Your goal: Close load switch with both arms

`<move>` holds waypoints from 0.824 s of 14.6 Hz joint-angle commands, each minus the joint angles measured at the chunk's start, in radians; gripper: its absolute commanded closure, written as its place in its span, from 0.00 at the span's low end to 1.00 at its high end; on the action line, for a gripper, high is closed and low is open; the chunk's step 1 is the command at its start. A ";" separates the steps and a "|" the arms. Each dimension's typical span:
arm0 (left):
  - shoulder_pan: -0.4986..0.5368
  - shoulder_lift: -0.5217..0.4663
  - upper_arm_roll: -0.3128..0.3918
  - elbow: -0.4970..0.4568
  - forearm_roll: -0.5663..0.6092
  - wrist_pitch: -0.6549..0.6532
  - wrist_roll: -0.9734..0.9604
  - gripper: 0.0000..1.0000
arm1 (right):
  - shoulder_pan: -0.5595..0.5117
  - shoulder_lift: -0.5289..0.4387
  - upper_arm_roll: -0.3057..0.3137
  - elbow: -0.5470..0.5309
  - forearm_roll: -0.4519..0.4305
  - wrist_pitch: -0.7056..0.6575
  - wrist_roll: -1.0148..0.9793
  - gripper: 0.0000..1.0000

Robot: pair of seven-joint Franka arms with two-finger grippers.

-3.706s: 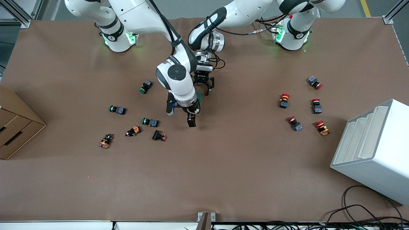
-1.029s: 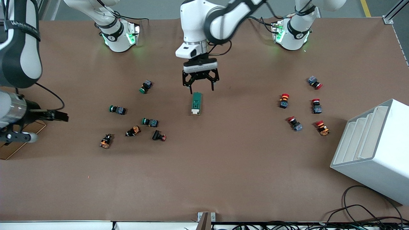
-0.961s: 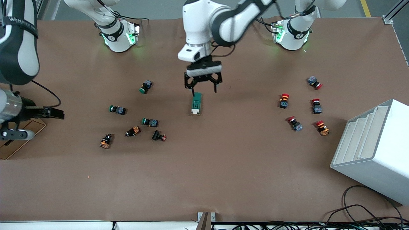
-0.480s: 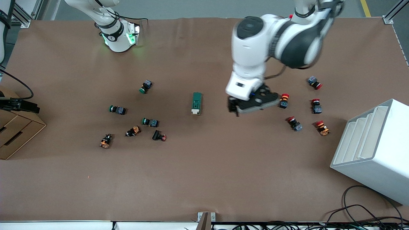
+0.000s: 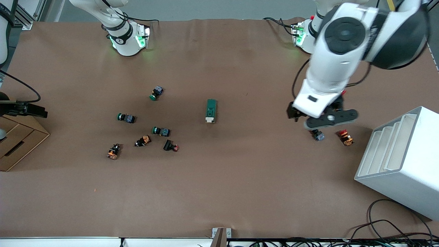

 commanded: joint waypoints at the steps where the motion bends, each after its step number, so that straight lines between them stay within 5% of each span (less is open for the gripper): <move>1: 0.022 -0.066 0.024 0.006 -0.066 -0.046 0.123 0.00 | -0.004 -0.046 -0.005 -0.001 0.049 -0.031 0.049 0.00; 6: -0.086 -0.187 0.326 -0.011 -0.206 -0.117 0.382 0.00 | -0.004 -0.077 0.007 -0.022 0.060 -0.034 0.079 0.00; 12: -0.084 -0.279 0.442 -0.069 -0.256 -0.175 0.556 0.00 | -0.024 -0.214 0.053 -0.179 0.038 0.018 0.053 0.00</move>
